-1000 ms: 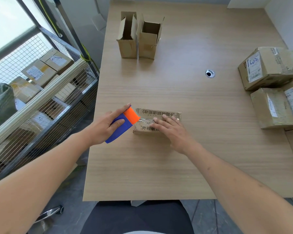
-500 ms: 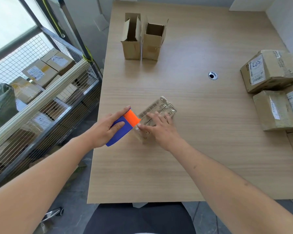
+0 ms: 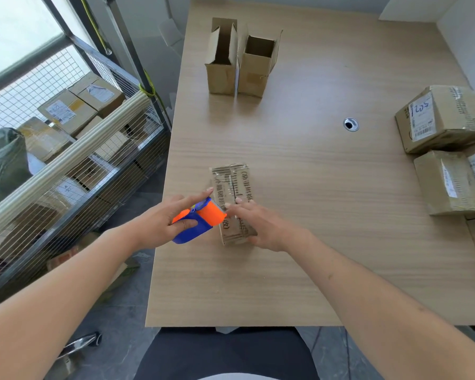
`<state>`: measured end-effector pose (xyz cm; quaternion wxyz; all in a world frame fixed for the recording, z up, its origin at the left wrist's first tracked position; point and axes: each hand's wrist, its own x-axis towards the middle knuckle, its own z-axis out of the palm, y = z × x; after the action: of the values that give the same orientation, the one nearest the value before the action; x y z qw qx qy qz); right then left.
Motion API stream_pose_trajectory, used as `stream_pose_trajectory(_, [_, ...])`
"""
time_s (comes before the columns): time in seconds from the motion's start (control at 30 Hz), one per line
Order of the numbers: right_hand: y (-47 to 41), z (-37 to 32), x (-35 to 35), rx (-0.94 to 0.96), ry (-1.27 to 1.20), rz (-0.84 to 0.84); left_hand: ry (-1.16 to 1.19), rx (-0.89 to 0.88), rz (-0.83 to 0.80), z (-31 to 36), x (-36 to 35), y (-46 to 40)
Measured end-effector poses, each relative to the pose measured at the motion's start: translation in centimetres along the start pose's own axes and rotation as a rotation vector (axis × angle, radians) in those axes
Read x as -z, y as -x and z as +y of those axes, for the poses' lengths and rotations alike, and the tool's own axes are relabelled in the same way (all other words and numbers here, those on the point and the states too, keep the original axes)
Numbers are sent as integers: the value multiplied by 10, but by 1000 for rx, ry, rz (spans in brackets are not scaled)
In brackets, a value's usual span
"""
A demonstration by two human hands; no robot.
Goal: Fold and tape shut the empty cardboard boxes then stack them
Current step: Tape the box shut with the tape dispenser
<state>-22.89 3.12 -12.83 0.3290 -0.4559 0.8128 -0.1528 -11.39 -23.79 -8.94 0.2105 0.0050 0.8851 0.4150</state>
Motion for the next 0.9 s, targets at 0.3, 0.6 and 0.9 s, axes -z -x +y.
stream_pose_trajectory(0.3, [3,-29,3,-132,-773,248,-1,-29,-28,11,2,14])
stream_pose_trajectory(0.6, [11,-50,6,-215,-924,437,-45,-63,-36,34,-6,24])
stream_pose_trajectory(0.9, [40,-53,-6,-296,-1060,497,-124,-64,-82,57,-29,39])
